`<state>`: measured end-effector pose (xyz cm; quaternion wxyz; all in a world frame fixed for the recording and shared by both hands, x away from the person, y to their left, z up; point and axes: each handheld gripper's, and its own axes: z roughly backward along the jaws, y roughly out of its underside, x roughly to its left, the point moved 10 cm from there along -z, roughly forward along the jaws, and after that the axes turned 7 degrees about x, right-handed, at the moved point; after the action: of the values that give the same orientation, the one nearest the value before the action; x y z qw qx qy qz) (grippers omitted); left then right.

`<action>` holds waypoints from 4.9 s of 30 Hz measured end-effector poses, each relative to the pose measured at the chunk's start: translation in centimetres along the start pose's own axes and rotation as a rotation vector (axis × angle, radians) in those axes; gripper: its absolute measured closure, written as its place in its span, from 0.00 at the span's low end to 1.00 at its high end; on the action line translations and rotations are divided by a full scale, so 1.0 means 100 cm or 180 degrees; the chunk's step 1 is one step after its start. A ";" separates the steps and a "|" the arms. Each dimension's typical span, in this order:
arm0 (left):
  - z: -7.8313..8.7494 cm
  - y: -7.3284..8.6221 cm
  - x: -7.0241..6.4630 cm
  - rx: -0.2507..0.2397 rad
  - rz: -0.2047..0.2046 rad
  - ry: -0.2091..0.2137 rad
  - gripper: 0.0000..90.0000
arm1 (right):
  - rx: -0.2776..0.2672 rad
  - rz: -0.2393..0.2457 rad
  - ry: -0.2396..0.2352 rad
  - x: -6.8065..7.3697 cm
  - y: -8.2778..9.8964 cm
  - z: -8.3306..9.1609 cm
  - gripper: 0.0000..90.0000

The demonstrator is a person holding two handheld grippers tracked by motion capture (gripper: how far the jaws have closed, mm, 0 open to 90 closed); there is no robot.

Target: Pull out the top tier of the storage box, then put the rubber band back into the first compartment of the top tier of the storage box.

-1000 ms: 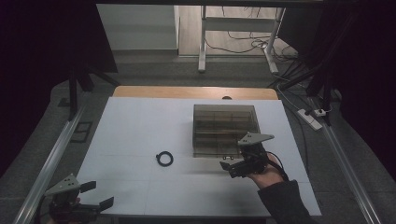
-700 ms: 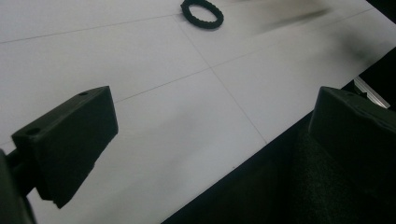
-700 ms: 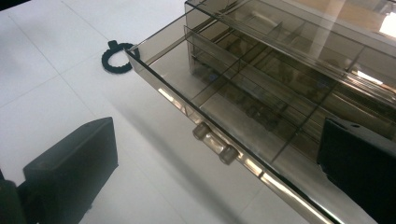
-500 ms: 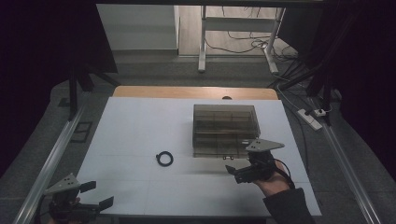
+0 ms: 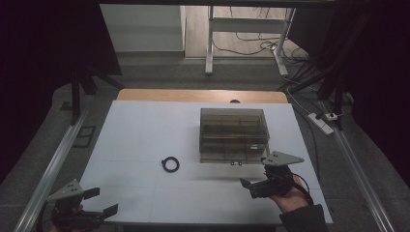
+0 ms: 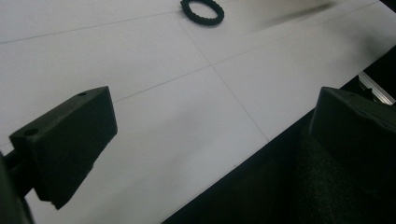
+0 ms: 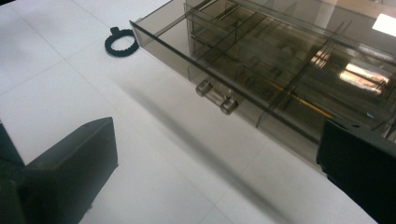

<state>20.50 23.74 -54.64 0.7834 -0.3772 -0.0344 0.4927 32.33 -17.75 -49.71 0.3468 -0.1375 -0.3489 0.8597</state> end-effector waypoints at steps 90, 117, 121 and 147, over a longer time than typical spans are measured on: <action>-0.009 -0.012 -0.009 0.0146 -0.0383 -0.0072 0.00 | 0.0155 -0.0642 0.0356 -0.037 0.081 0.044 0.00; -0.035 -0.040 -0.015 0.0111 -0.0543 0.0010 0.00 | 0.0196 -0.0657 0.0331 -0.037 0.082 0.043 0.00; -0.039 -0.046 -0.016 0.0107 -0.0567 -0.0017 0.00 | 0.0199 -0.0658 0.0328 -0.037 0.082 0.043 0.00; -0.074 -0.075 -0.027 0.0322 -0.0805 -0.0062 0.00 | 0.0250 -0.0629 0.0334 -0.036 0.083 0.041 0.00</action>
<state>27.81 15.74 -54.37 0.8569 -0.3251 -0.0645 0.3948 28.83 -26.63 -52.54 0.4528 -0.1336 -0.3083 0.8259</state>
